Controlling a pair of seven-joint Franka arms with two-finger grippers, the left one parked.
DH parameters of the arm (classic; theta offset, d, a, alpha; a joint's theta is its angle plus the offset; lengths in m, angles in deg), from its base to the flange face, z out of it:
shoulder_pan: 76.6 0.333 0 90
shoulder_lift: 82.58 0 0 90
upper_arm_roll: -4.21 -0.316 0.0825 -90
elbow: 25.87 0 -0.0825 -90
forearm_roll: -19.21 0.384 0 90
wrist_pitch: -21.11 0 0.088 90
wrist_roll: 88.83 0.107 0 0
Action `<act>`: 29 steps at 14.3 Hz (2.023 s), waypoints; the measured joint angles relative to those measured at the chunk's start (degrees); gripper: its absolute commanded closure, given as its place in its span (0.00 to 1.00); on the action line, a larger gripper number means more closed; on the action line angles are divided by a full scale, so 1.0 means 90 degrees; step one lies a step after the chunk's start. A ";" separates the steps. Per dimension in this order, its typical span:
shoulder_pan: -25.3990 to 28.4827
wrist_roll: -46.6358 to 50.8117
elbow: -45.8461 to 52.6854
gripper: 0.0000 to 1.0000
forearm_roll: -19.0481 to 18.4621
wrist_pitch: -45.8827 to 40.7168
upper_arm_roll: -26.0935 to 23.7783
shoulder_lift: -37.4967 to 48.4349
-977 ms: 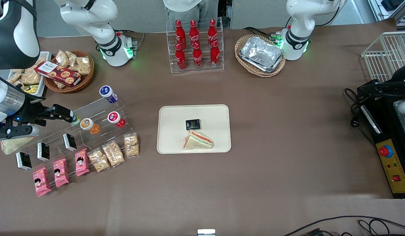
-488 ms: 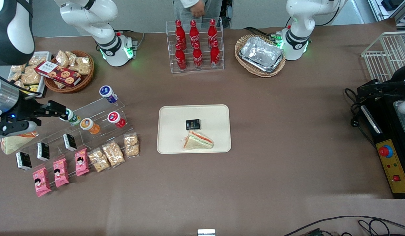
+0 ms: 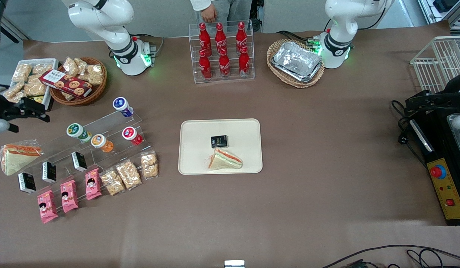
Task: Place green gum on tray
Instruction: 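Move the right gripper toward the green-labelled gum bottle on the rack, then lower the open right gripper around the green gum bottle and close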
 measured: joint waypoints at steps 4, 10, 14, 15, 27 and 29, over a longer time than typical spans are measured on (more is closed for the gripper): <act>0.0016 -0.0175 -0.0879 0.00 -0.0274 0.0366 0.0061 0.0639; 0.0037 -0.0683 -0.3320 0.00 -0.0422 0.2614 0.0044 0.1434; 0.0038 -0.0694 -0.4396 0.00 -0.0430 0.3902 0.0046 0.1427; 0.0037 -0.0694 -0.4552 0.00 -0.0433 0.4088 0.0052 0.1419; 0.0023 -0.1176 -0.5477 0.02 -0.0450 0.5269 0.0499 0.1275; 0.0023 -0.1180 -0.5572 0.37 -0.0450 0.5390 0.0499 0.1275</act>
